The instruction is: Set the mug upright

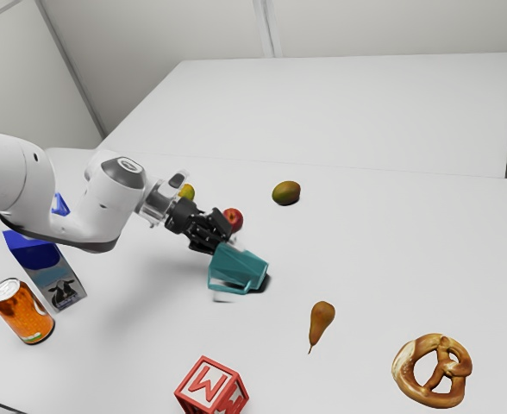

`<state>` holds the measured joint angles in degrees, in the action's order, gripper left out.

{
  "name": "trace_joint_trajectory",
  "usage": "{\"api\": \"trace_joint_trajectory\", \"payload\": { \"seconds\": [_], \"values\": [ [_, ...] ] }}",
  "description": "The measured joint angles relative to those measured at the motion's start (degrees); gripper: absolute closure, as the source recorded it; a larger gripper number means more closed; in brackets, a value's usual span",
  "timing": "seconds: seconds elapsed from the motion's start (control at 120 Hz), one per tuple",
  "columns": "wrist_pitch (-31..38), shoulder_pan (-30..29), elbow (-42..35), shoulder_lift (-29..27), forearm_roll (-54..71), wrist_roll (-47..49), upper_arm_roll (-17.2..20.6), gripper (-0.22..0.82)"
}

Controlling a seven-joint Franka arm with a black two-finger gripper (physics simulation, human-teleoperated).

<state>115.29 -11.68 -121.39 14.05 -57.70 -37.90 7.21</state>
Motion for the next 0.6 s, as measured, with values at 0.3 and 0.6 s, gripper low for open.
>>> {"api": "trace_joint_trajectory", "payload": {
  "seconds": [0.3,0.6],
  "values": [
    [-2.3,0.3,0.0,-2.4,0.8,-2.1,0.0,0.76],
    [-2.4,0.8,0.4,-9.9,12.2,-0.2,0.0,0.78]
  ]
}}
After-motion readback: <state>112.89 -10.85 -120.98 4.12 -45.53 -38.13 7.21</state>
